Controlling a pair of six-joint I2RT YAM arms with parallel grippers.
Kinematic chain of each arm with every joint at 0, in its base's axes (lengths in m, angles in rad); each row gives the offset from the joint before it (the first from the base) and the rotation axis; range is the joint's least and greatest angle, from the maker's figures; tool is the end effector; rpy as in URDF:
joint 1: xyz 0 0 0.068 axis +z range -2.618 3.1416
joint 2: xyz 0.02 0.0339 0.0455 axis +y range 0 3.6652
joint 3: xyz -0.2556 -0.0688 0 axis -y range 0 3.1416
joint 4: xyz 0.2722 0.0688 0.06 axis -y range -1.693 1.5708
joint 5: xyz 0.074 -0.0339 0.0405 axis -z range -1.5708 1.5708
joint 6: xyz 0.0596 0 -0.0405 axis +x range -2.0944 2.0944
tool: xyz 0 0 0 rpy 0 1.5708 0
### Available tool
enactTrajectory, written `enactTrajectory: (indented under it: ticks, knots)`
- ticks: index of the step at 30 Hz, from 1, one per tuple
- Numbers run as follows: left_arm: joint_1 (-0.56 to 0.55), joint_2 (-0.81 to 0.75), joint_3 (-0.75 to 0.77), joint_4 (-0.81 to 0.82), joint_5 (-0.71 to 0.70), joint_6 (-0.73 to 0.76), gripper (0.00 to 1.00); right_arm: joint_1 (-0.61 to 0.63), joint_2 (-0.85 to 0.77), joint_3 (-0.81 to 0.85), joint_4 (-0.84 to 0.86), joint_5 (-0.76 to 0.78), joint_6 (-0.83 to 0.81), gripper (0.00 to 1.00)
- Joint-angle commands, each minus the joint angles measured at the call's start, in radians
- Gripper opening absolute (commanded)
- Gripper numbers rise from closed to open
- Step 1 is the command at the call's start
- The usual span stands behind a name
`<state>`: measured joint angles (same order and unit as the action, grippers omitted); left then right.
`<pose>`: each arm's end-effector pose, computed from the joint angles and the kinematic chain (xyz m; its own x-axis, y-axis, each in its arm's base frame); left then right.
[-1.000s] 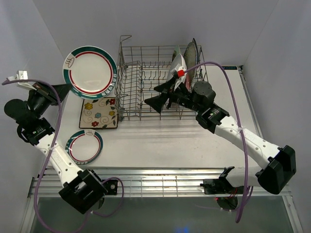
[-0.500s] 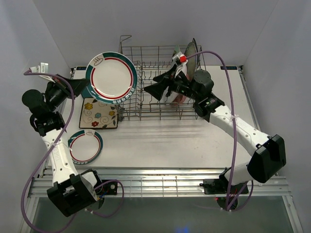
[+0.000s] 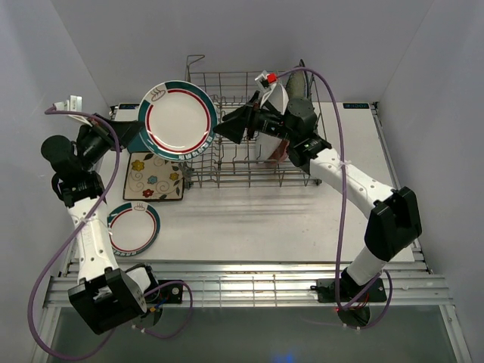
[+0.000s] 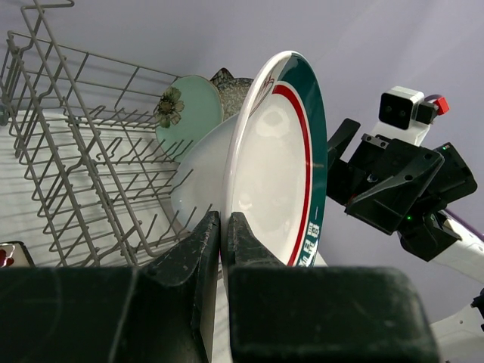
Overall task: Load the plates into the dish rack
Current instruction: Insert the plate into the dish rack.
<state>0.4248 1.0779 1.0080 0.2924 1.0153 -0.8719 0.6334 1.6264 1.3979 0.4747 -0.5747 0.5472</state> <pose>0.2738 0.0683 0.4028 -0.2823 -0.5708 -0.7710 0.4999 0.5985 -0.6261 0.3300 0.2825 0.3957 -0.3118 0.3128 -0.8972 -0.8894 0.2362 0.3915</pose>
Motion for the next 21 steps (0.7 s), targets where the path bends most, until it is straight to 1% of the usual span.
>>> enactTrajectory:
  ticks: [1,2,4,5,7,8,9,14,19,20,21]
  knots:
    - [-0.009,0.004,0.012,0.033,-0.029,0.001,0.0,-0.008,0.019,0.081,0.07,-0.051,0.048,0.81]
    - [-0.011,0.005,0.011,0.033,-0.029,0.002,0.0,-0.008,0.026,0.087,0.073,-0.056,0.057,0.78]
    - [-0.014,0.008,0.011,0.031,-0.026,0.002,0.0,-0.008,0.047,0.11,0.074,-0.065,0.072,0.76]
    - [-0.014,0.011,0.011,0.031,-0.023,0.002,0.0,-0.008,0.055,0.119,0.071,-0.07,0.077,0.73]
    - [-0.02,0.011,0.011,0.031,-0.026,0.004,0.0,-0.008,0.079,0.145,0.071,-0.082,0.089,0.71]
    - [-0.021,0.01,0.011,0.033,-0.032,0.008,0.0,-0.008,0.087,0.153,0.071,-0.086,0.095,0.66]
    - [-0.026,0.013,0.011,0.033,-0.035,0.011,0.0,-0.008,0.101,0.159,0.071,-0.089,0.097,0.65]
    - [-0.041,0.027,0.015,0.033,-0.037,0.01,0.0,-0.006,0.122,0.191,0.05,-0.083,0.085,0.62]
    - [-0.067,0.028,0.014,0.031,-0.06,0.027,0.0,-0.003,0.138,0.208,0.033,-0.076,0.08,0.49]
    - [-0.07,0.028,0.012,0.031,-0.061,0.028,0.0,-0.003,0.139,0.208,0.027,-0.071,0.079,0.45]
    - [-0.075,0.027,0.012,0.033,-0.061,0.03,0.0,-0.001,0.139,0.208,0.022,-0.059,0.074,0.42]
